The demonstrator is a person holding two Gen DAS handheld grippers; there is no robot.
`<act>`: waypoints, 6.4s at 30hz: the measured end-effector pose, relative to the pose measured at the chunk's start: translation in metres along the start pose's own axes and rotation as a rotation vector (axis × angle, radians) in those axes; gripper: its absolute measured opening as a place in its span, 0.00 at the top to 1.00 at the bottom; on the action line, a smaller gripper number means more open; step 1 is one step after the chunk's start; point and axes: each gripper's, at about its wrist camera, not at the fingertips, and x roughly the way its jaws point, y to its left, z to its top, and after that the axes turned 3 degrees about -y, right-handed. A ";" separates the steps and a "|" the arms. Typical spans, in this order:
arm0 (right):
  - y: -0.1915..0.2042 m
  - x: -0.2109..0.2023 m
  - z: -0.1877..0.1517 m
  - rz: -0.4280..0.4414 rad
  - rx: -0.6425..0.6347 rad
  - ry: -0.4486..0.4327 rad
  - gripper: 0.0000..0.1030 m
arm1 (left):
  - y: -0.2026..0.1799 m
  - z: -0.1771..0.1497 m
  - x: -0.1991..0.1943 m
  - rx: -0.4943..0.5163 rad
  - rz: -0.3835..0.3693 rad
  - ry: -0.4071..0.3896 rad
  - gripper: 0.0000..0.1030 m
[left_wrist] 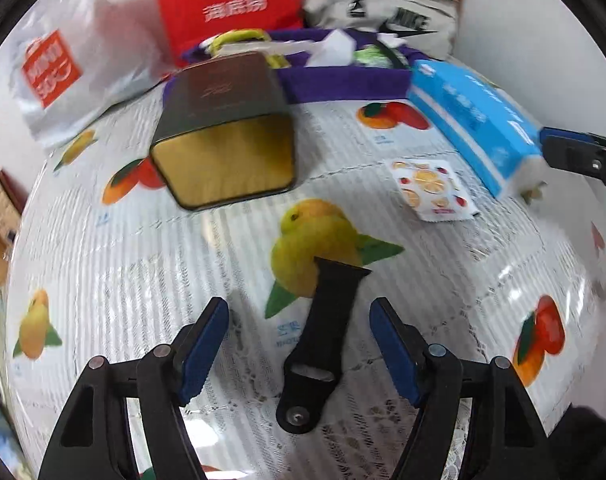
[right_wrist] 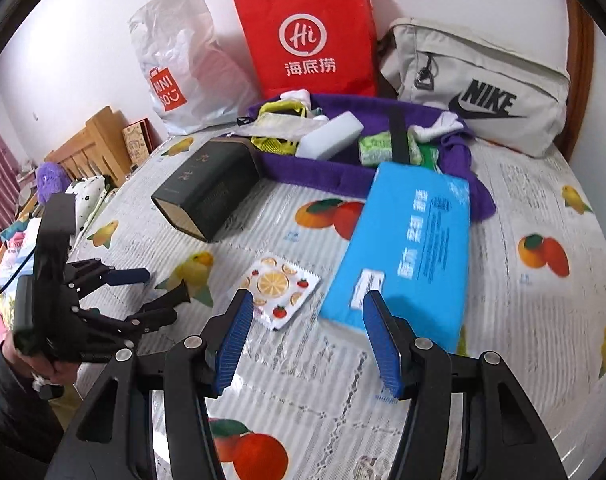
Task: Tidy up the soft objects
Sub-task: 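Grasp the black strap on the bed cover with the left tool, then grasp the orange-slice-print snack packet with the right tool, then carry the black strap with the left tool while the right tool carries the snack packet toward the towel, then open the left tool over the towel while the right tool releases the snack packet there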
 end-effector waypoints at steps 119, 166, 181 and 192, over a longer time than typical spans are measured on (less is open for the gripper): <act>-0.049 -0.031 0.110 0.004 -0.023 -0.276 0.99 | 0.038 0.147 -0.055 -0.167 -0.047 -0.230 0.81; -0.122 0.118 0.185 -0.040 0.018 -0.106 0.98 | 0.063 0.272 0.093 -0.145 -0.092 -0.095 0.80; -0.111 0.123 0.179 -0.016 -0.011 -0.066 0.51 | 0.054 0.268 0.101 -0.141 -0.051 -0.053 0.52; -0.090 0.072 0.167 -0.017 0.005 -0.097 0.40 | 0.045 0.247 0.042 -0.153 0.009 -0.095 0.26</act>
